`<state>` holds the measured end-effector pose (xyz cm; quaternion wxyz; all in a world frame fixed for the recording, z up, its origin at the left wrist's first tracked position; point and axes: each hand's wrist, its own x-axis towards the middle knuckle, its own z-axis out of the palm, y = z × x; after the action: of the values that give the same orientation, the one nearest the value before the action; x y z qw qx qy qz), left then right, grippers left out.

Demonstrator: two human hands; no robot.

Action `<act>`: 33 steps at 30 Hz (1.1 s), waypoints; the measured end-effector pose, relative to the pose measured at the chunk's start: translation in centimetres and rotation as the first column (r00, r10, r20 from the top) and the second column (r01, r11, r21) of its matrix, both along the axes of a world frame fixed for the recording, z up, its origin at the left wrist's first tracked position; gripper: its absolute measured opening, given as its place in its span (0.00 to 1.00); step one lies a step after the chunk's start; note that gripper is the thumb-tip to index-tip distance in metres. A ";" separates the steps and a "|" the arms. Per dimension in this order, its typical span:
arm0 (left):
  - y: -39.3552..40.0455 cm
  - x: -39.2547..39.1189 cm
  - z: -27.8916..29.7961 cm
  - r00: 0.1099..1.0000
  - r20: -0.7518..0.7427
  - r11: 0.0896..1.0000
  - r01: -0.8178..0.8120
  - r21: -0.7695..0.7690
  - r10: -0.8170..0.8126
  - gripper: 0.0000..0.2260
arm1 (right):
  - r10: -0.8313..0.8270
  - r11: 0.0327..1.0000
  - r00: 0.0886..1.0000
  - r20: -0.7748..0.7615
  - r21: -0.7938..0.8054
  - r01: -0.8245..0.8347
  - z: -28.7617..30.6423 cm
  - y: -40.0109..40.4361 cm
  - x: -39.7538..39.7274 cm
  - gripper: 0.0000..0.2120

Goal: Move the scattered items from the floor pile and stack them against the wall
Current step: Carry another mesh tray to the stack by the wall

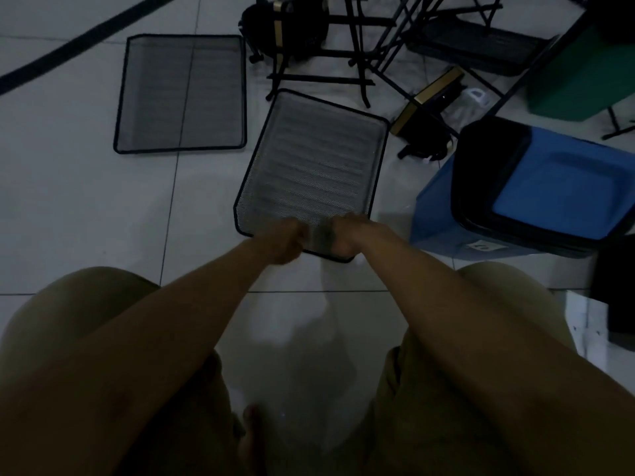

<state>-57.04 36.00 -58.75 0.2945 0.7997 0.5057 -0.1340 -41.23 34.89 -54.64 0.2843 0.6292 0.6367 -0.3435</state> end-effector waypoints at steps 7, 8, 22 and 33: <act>2.4 -1.7 -0.1 0.663 -0.039 0.664 -0.747 0.030 0.748 0.23 | -0.050 0.999 0.992 0.114 -0.004 0.050 -1.4 -0.3 1.0 0.37; 2.5 -1.6 -0.5 0.633 -0.038 0.631 -0.774 -0.061 0.773 0.21 | -0.052 0.998 0.993 0.109 -0.015 0.054 -1.5 -0.4 1.3 0.37; 4.2 -2.1 4.5 0.481 0.443 0.616 -0.752 -0.234 0.756 0.11 | -0.060 0.860 0.955 0.289 0.500 -0.098 1.2 -0.6 1.7 0.35; 1.7 -0.6 11.1 0.954 -0.299 0.985 0.041 0.169 0.011 0.41 | 0.062 0.753 0.991 -0.117 0.657 0.031 4.2 -0.2 -0.5 0.28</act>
<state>-57.67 37.72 -47.67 0.1427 0.7967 0.5480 -0.2113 -41.72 34.72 -50.47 0.0054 0.6594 0.7393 -0.1363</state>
